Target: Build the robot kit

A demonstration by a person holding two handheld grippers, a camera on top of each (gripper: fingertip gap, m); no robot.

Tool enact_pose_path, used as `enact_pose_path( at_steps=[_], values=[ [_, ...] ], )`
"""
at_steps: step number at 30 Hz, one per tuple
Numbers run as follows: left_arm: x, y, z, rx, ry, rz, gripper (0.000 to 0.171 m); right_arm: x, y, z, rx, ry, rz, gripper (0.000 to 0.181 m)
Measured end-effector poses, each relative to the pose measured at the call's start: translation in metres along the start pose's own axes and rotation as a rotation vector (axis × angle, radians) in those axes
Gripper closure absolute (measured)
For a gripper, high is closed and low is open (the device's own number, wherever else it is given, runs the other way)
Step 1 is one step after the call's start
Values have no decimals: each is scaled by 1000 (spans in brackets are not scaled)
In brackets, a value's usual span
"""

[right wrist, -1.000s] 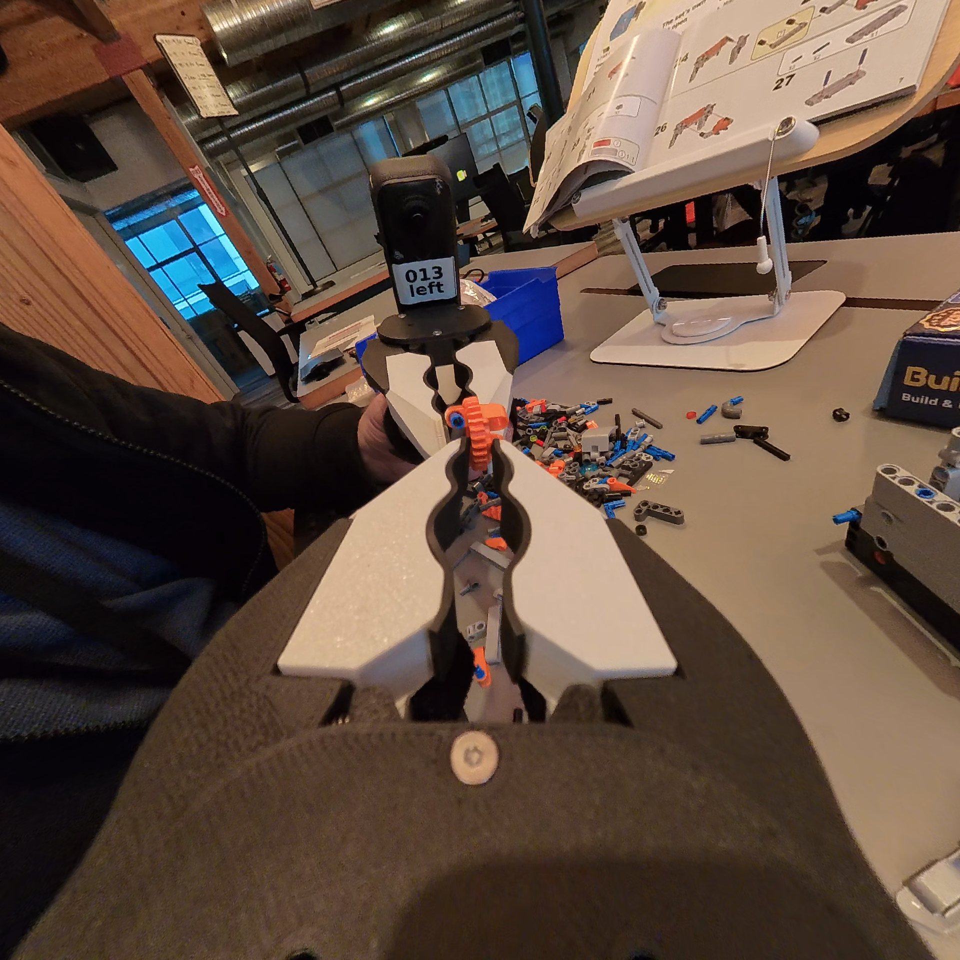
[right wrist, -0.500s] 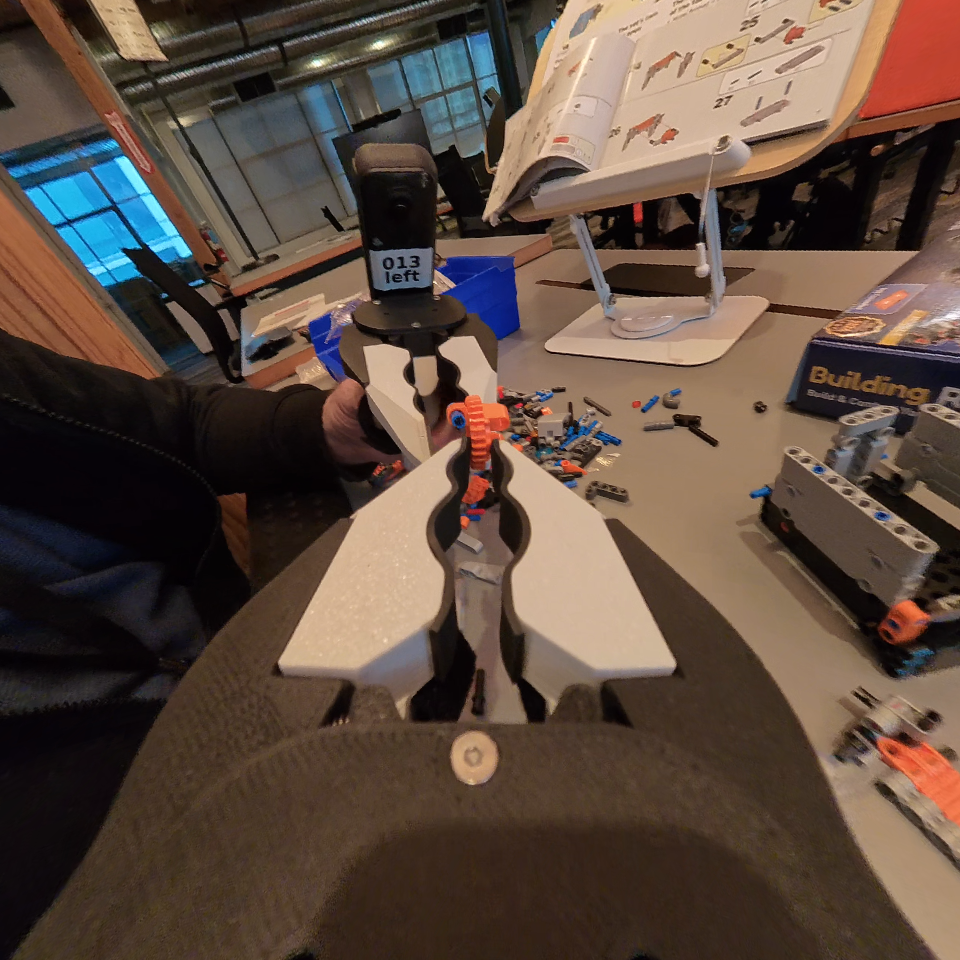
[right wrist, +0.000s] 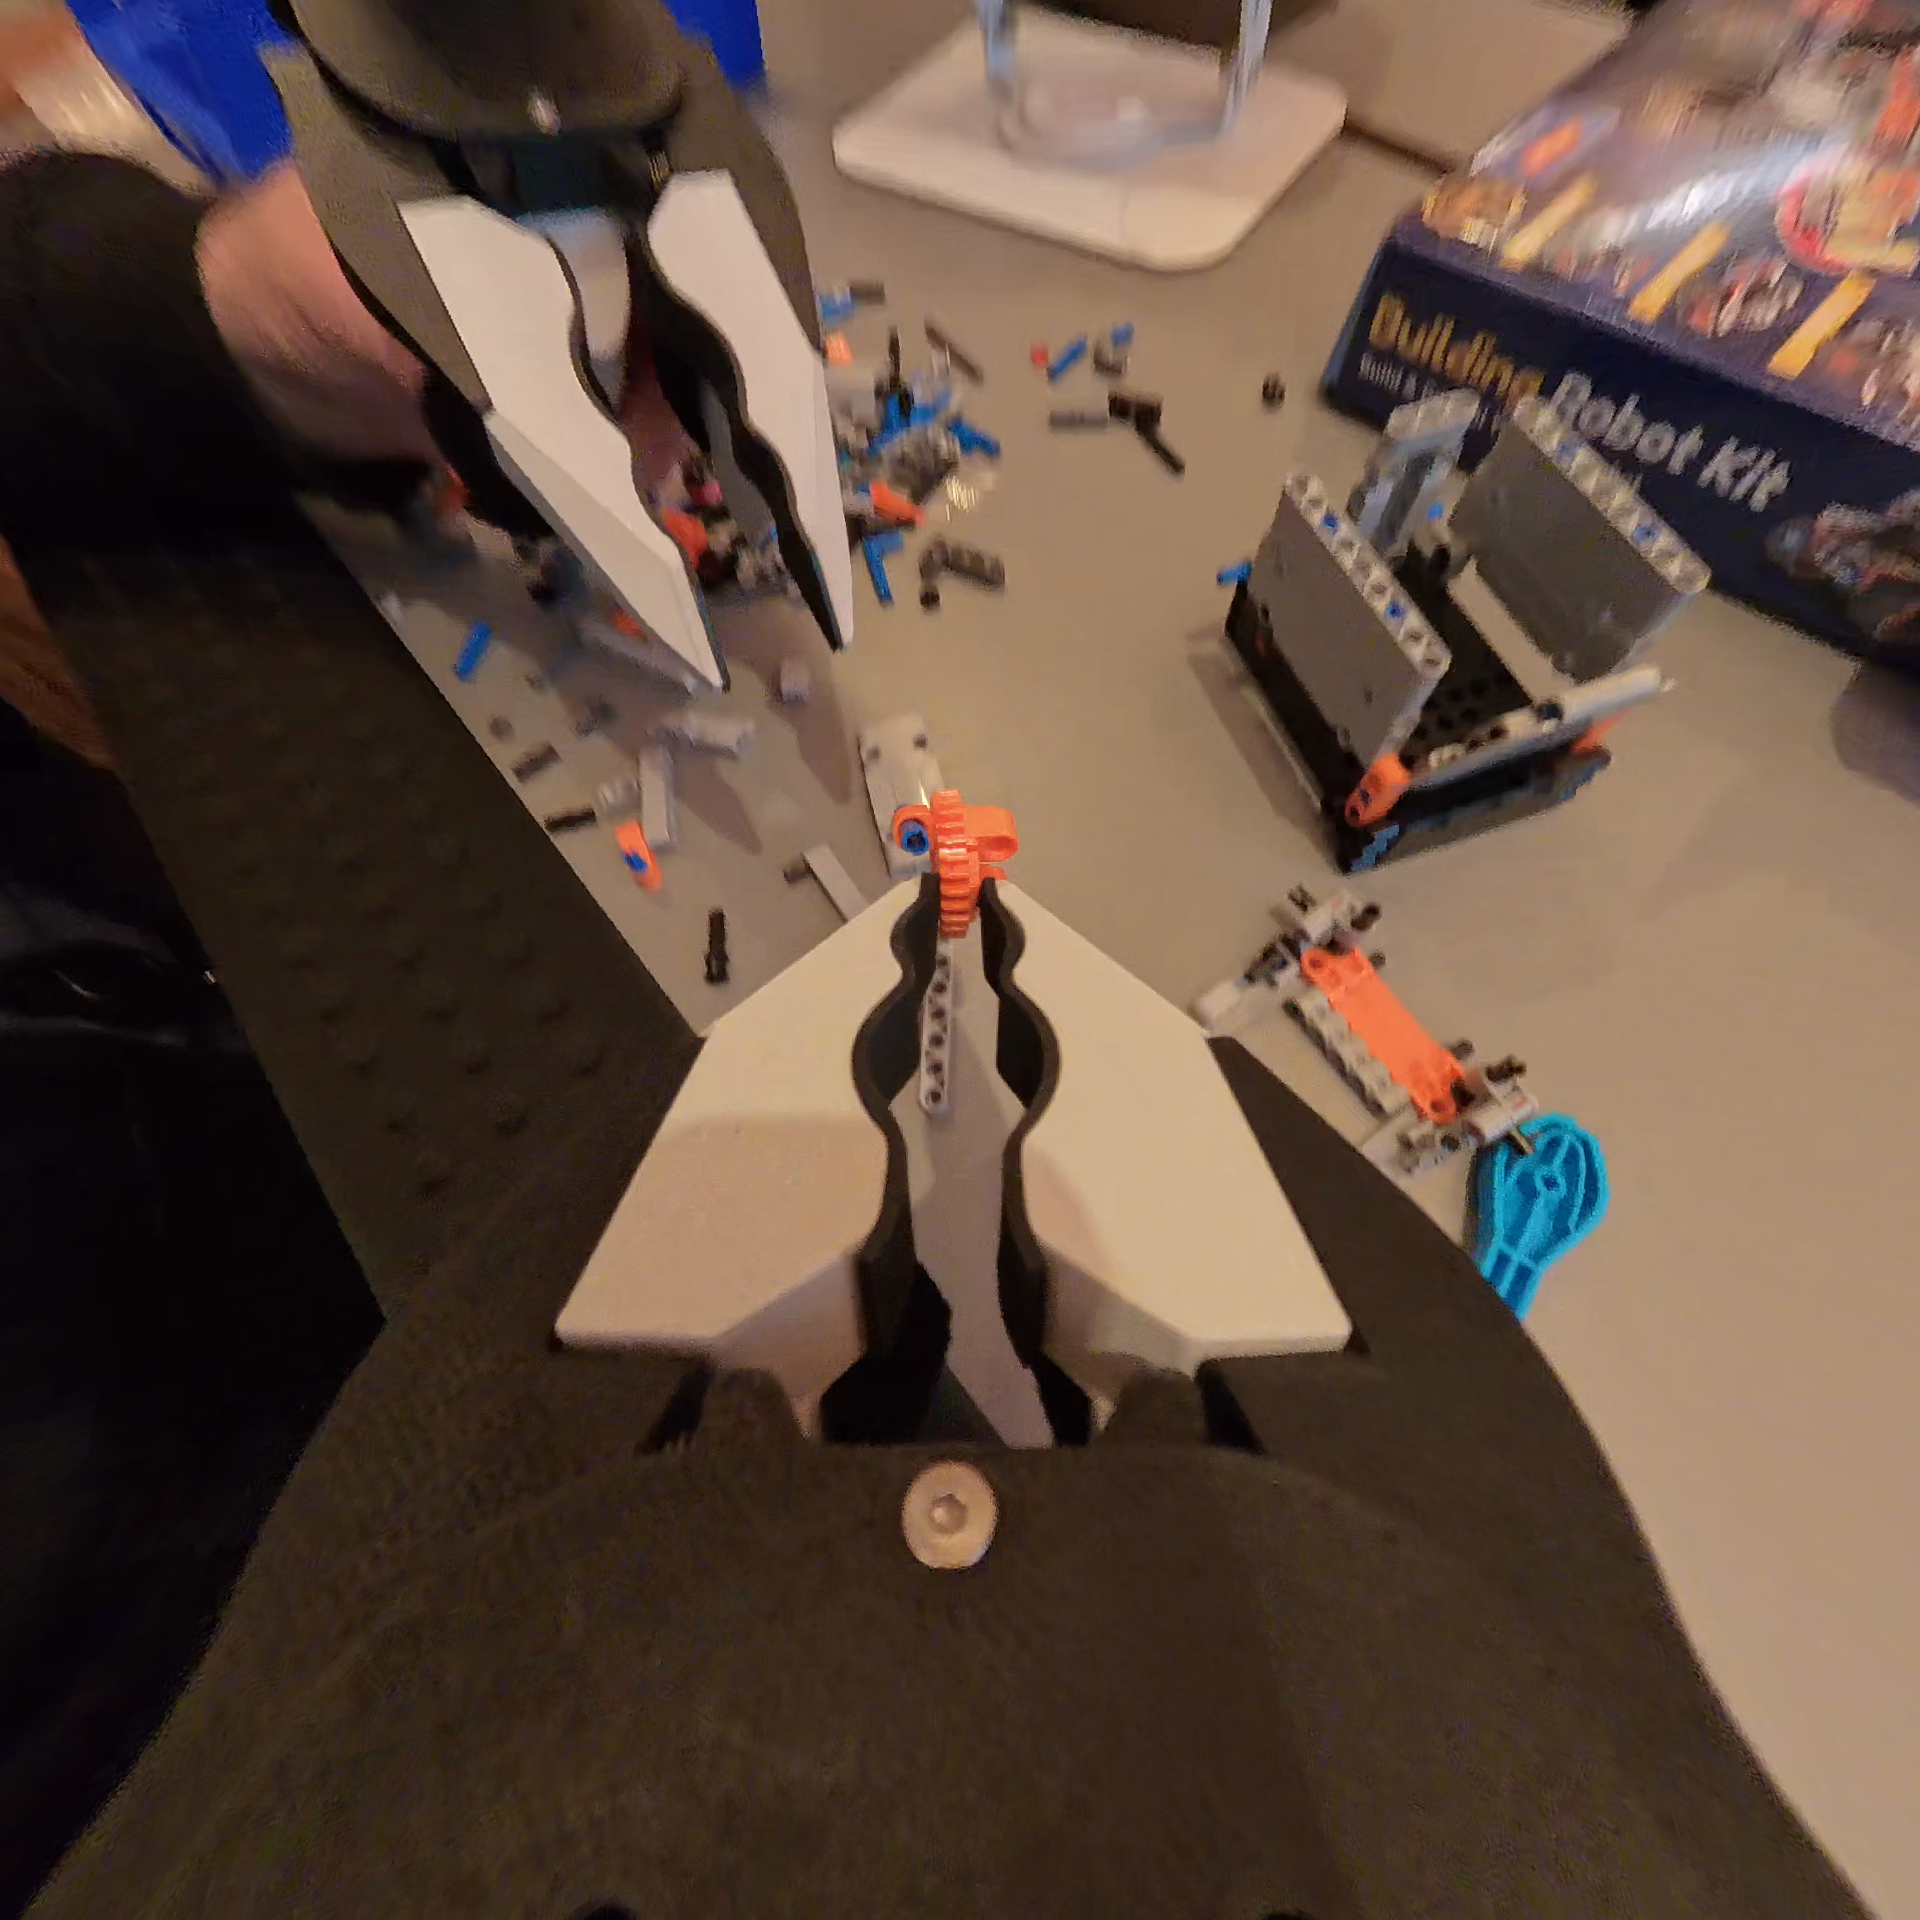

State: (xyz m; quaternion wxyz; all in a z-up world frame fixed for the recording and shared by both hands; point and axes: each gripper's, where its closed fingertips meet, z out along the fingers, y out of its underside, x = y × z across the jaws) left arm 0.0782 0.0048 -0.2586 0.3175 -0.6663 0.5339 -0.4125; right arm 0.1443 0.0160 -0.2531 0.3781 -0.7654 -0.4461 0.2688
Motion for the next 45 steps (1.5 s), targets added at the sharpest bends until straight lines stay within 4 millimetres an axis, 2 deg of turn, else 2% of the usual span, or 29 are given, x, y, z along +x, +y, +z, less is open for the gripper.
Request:
enact_pose_path(
  at_steps=[3, 8, 12, 17, 26, 37, 45],
  values=[
    [-2, 10, 17, -84, -6, 24, 146, 3, 20, 5, -123, 23, -10, 176],
    [-7, 26, 45, -216, -18, 66, 146, 4, 39, 13, -249, 19, -23, 176],
    [-11, 37, 62, -286, -27, 106, 146, 2, 47, 22, -315, 26, -62, 176],
    [-15, 42, 75, -330, -33, 134, 147, 3, 52, 29, -373, 41, -97, 176],
    [-17, 46, 81, -333, -26, 139, 162, 2, 53, 31, -423, 37, -132, 176],
    [-18, 46, 81, -326, -36, 165, 164, 4, 54, 33, -545, 88, -256, 176],
    [-17, 46, 81, -325, -38, 168, 164, 5, 54, 34, -524, 133, -304, 176]
  ],
)
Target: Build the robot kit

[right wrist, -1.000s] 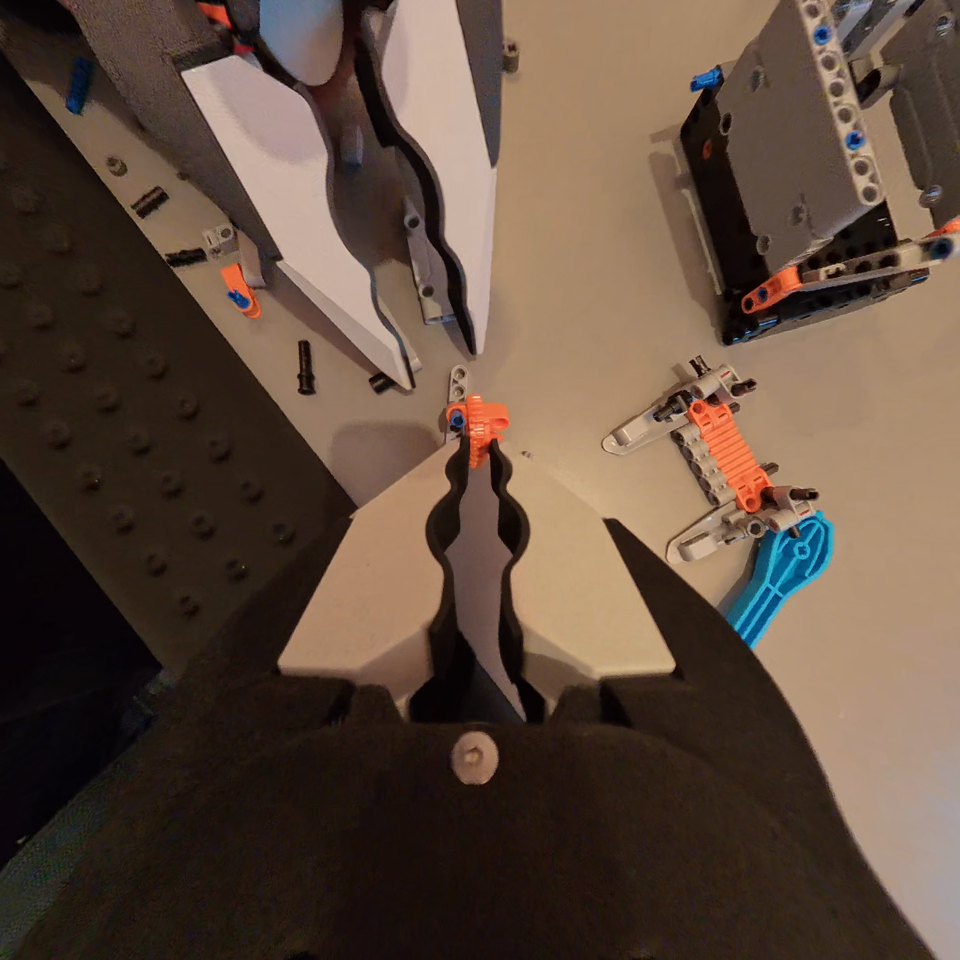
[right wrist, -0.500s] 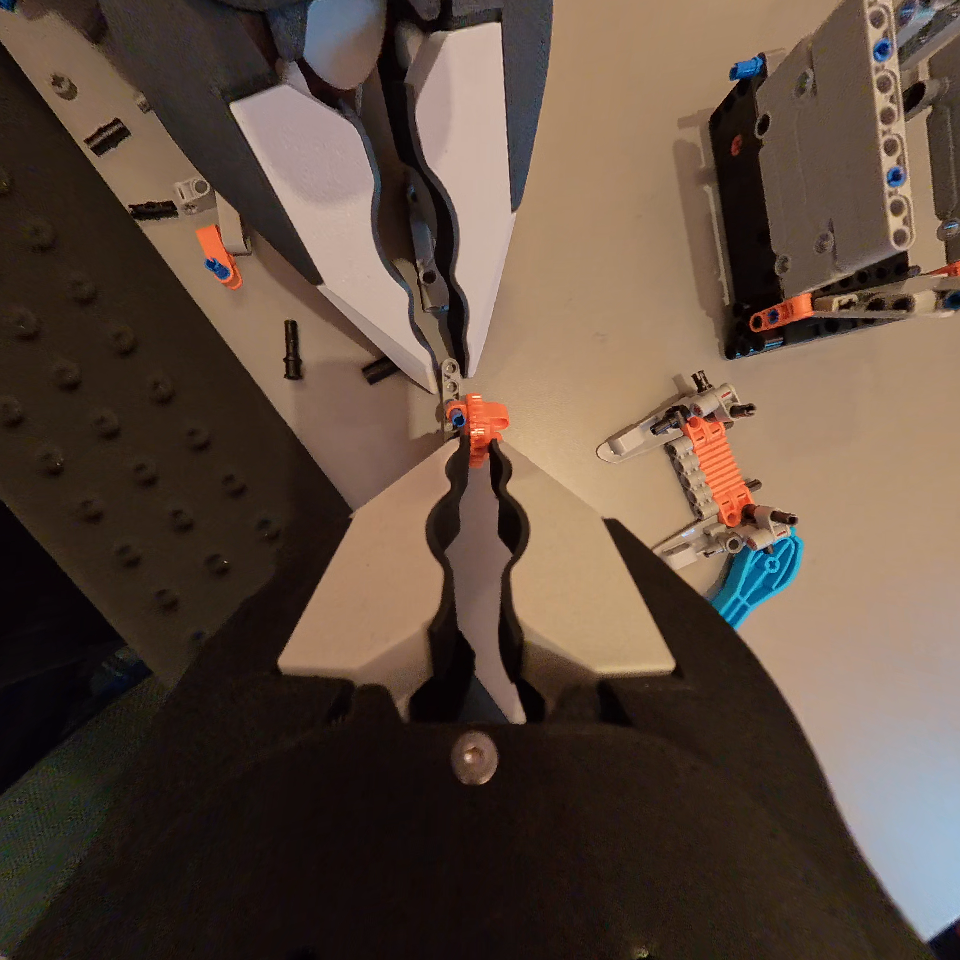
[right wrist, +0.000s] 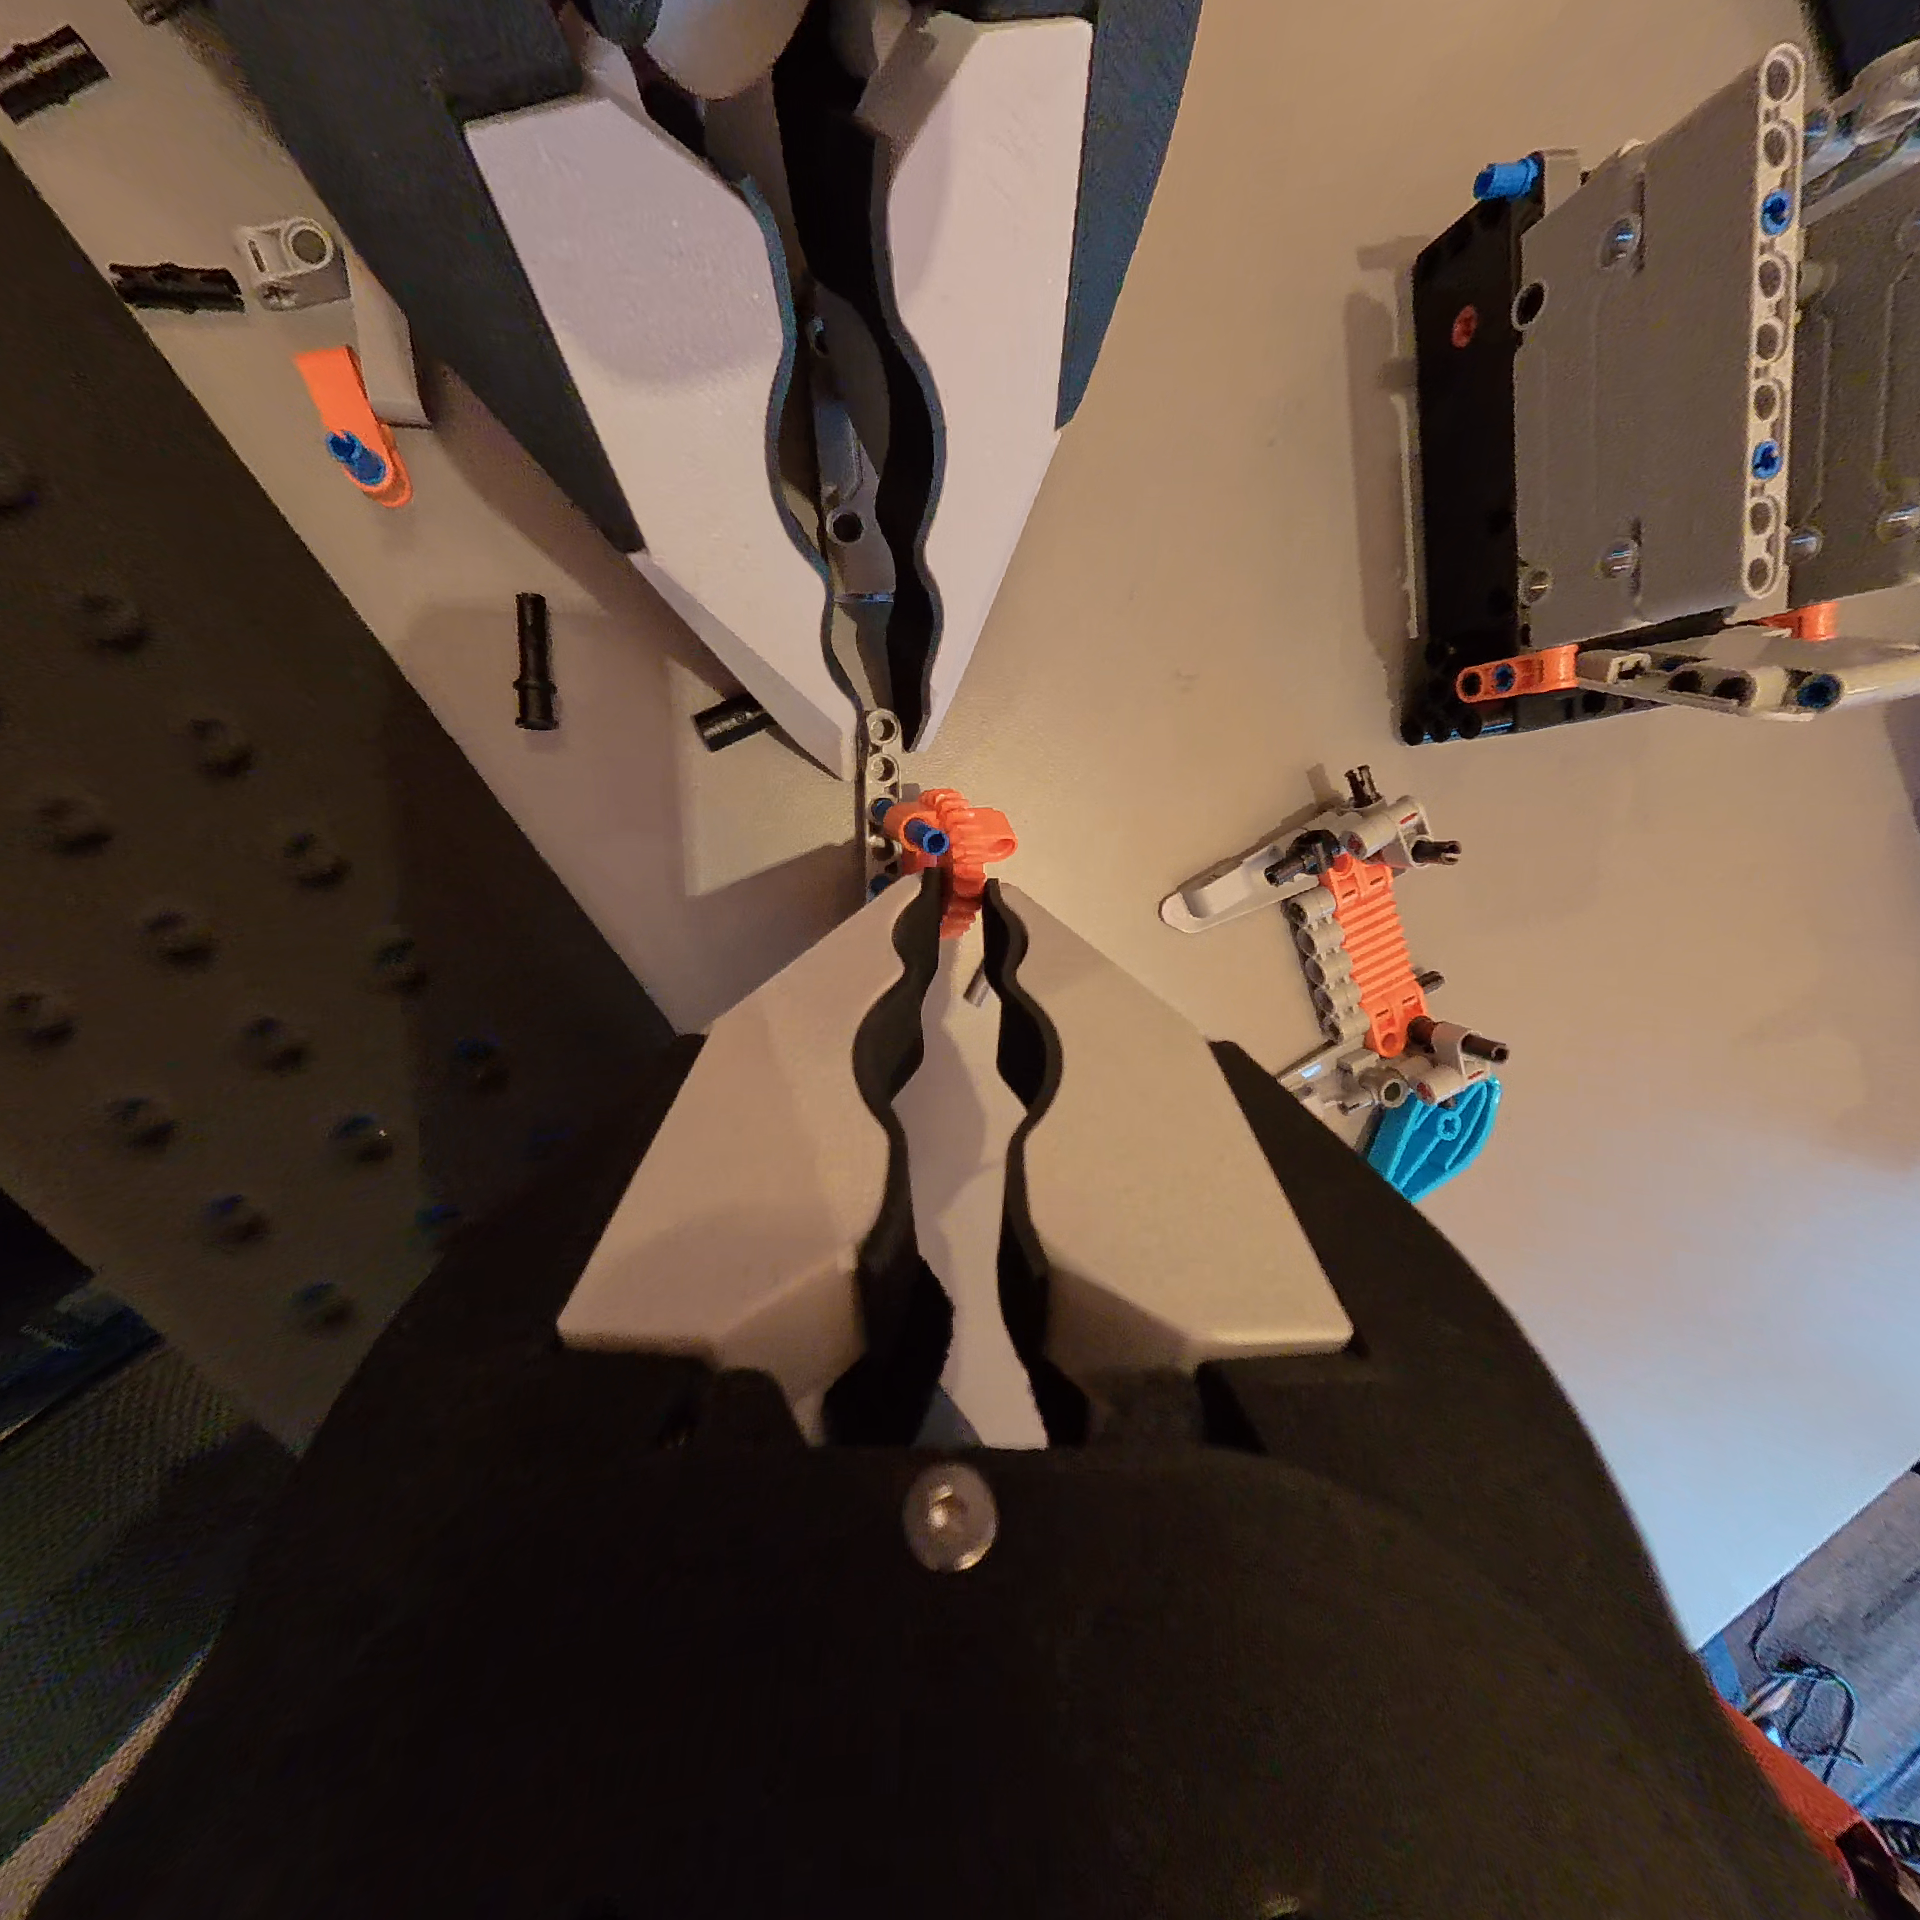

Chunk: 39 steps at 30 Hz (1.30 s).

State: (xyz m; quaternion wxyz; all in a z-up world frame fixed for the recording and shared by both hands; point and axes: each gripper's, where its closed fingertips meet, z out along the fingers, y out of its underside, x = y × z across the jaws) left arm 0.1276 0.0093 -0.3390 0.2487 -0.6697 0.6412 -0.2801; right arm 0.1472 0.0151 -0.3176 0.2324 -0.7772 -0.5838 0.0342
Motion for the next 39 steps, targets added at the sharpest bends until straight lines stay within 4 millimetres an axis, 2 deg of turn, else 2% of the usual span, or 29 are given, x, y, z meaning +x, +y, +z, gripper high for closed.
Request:
enact_pose_path(
  at_steps=[8, 13, 17, 22, 31, 39],
  values=[
    [0, 0, 0, 0, -4, -5, 164, -3, -3, -2, 47, 76, -63, 176],
    [0, 0, 0, 0, -5, -3, 164, -6, -5, -4, 123, -4, 37, 175],
    [-1, -1, 1, 1, -12, 2, 166, -9, -3, 1, 155, -69, 96, 167],
    [0, 0, 1, 1, -10, 5, 166, -6, -4, 1, 160, -71, 70, 171],
    [0, -1, 1, 0, -8, 9, 166, 1, -1, 3, 131, -184, 116, 176],
    [0, -1, 1, -1, -5, 2, 166, 1, 0, 3, 143, -144, 75, 176]
  ],
)
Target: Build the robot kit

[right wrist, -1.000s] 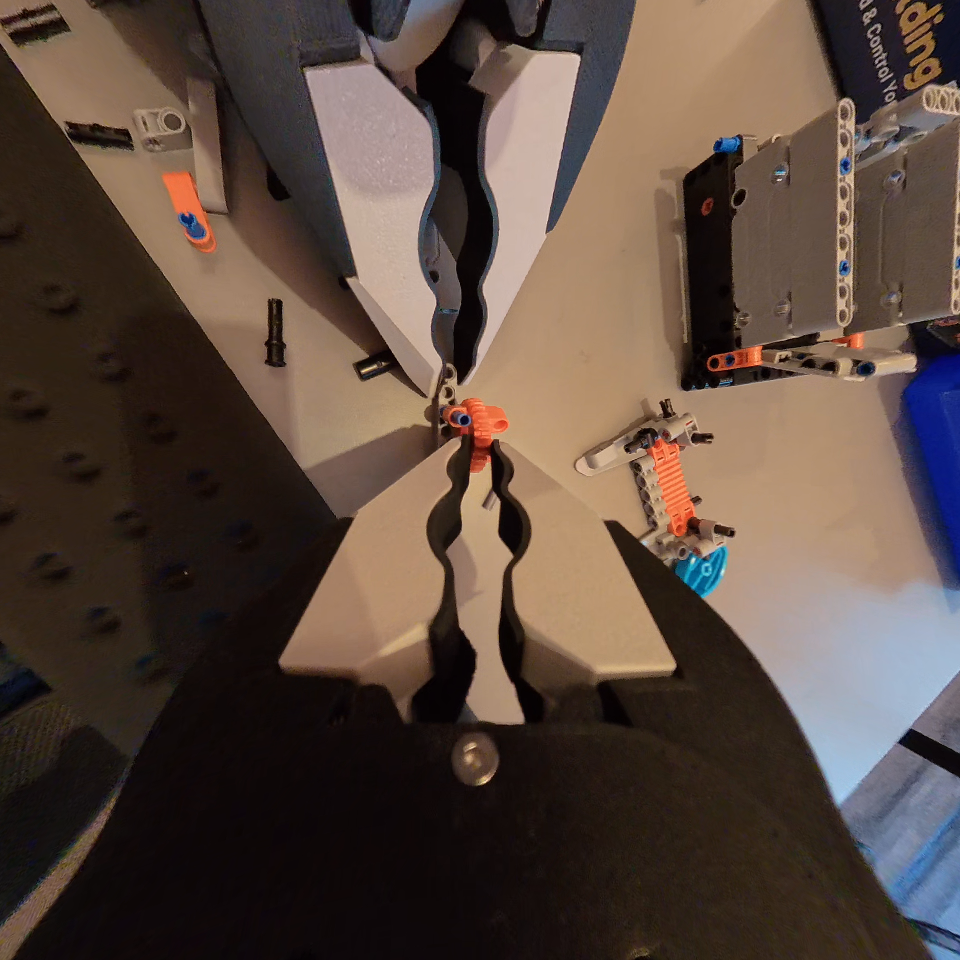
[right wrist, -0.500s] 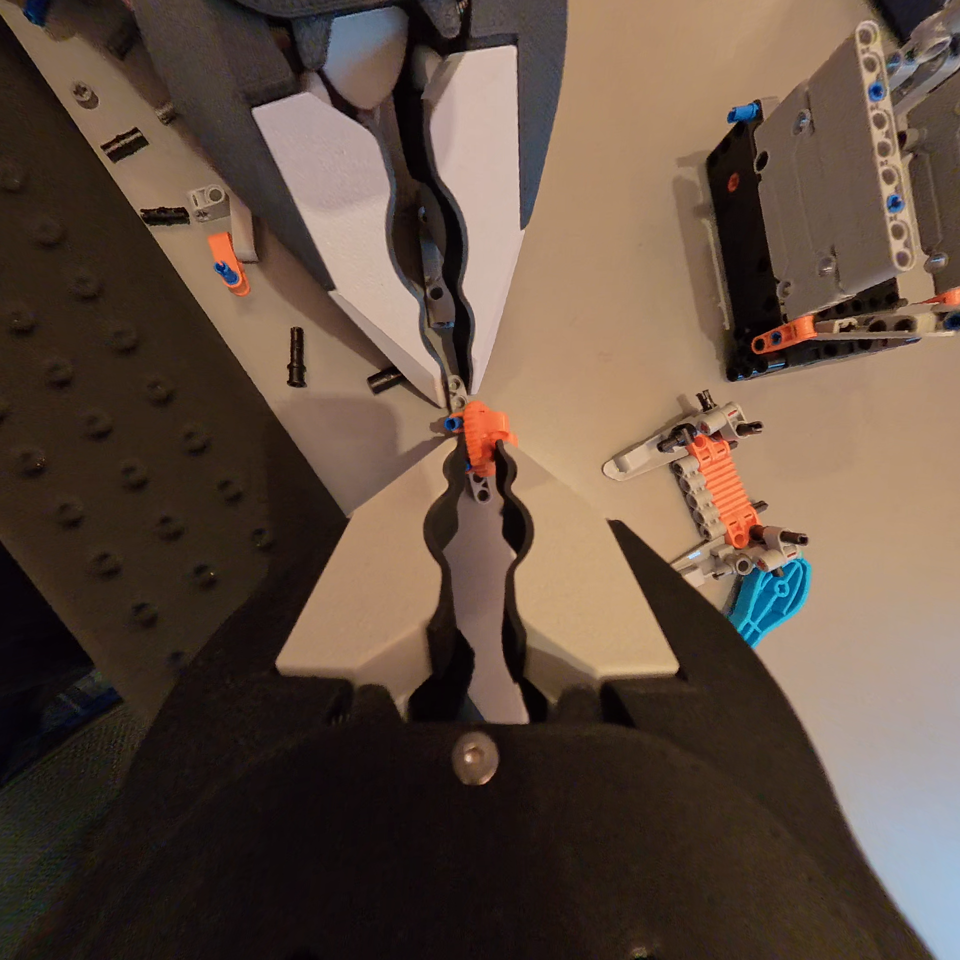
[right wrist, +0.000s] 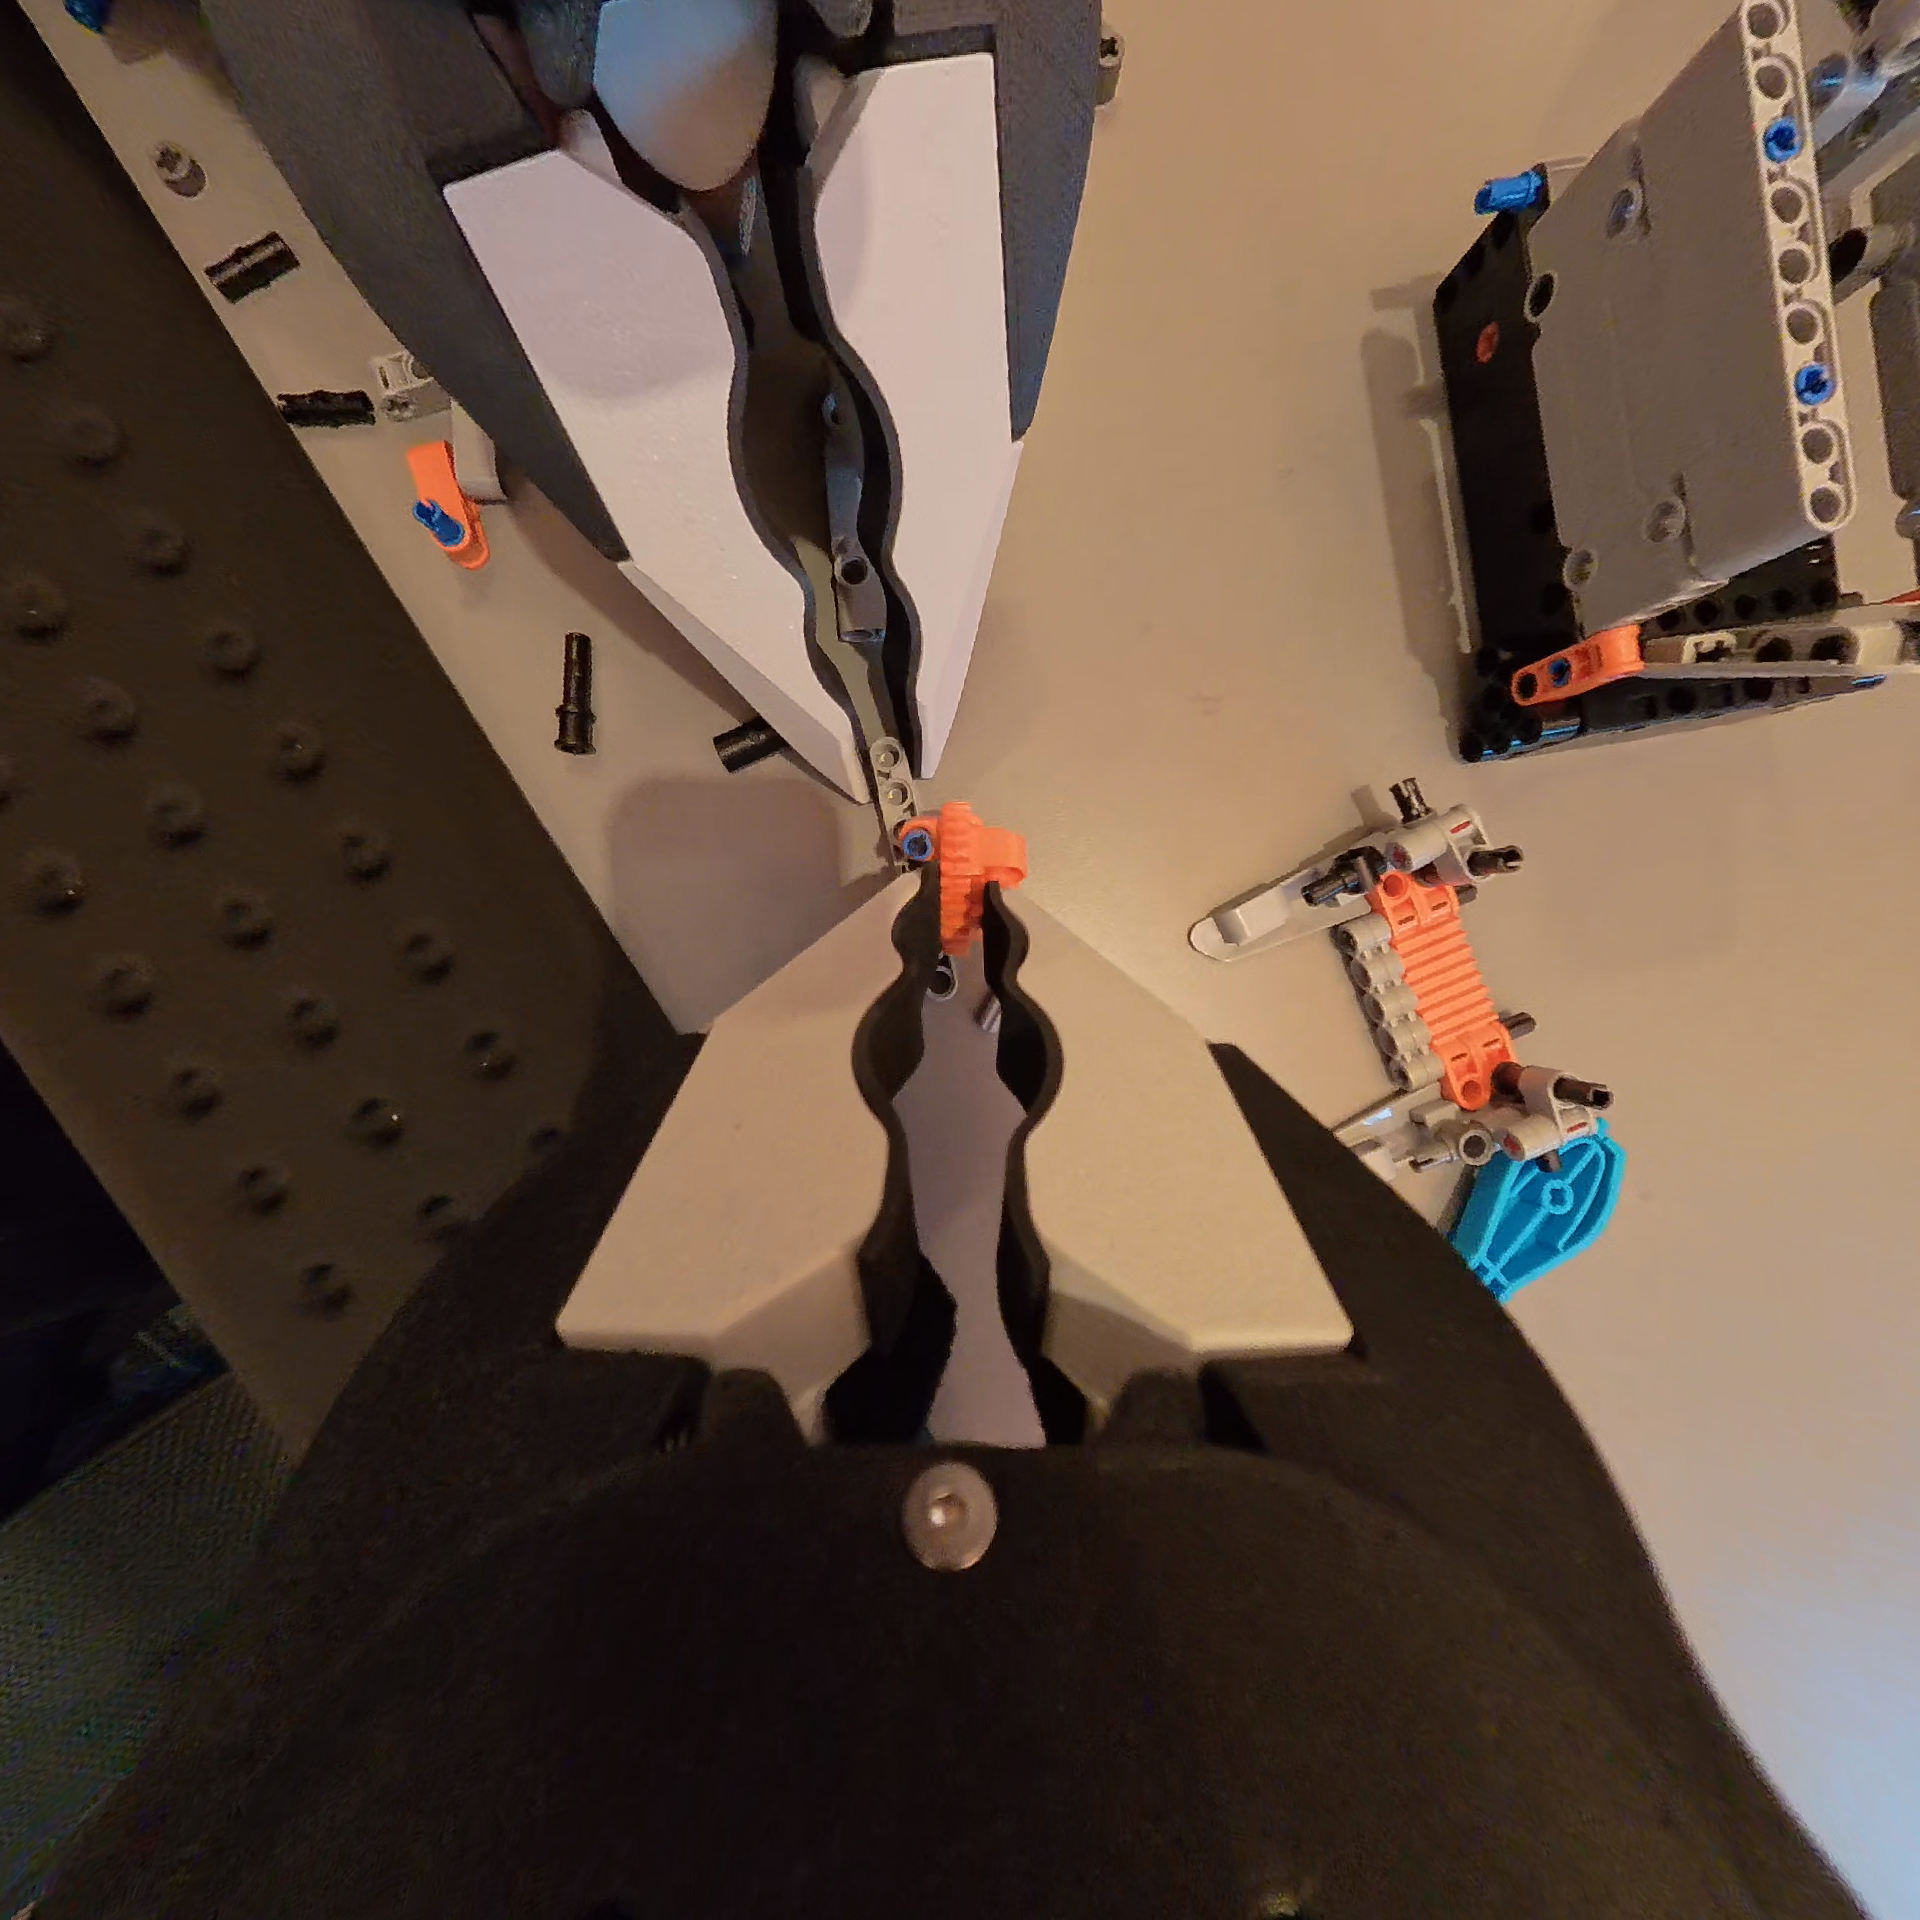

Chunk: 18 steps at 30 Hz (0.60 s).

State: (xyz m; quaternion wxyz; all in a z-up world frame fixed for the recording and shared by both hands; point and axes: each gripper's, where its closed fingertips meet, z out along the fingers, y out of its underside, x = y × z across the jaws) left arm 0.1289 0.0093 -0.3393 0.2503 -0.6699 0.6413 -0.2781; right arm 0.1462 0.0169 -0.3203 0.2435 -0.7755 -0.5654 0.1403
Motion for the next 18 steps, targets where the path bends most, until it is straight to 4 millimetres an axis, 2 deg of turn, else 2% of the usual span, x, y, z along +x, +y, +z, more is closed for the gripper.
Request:
enact_pose_path(
  at_steps=[13, 18],
  values=[
    [0, 0, 0, -4, -5, 6, 166, 1, 2, 3, -110, 18, -88, 176],
    [0, -1, 1, 0, -8, 14, 166, 0, -3, 4, -33, -13, -51, 173]
  ],
)
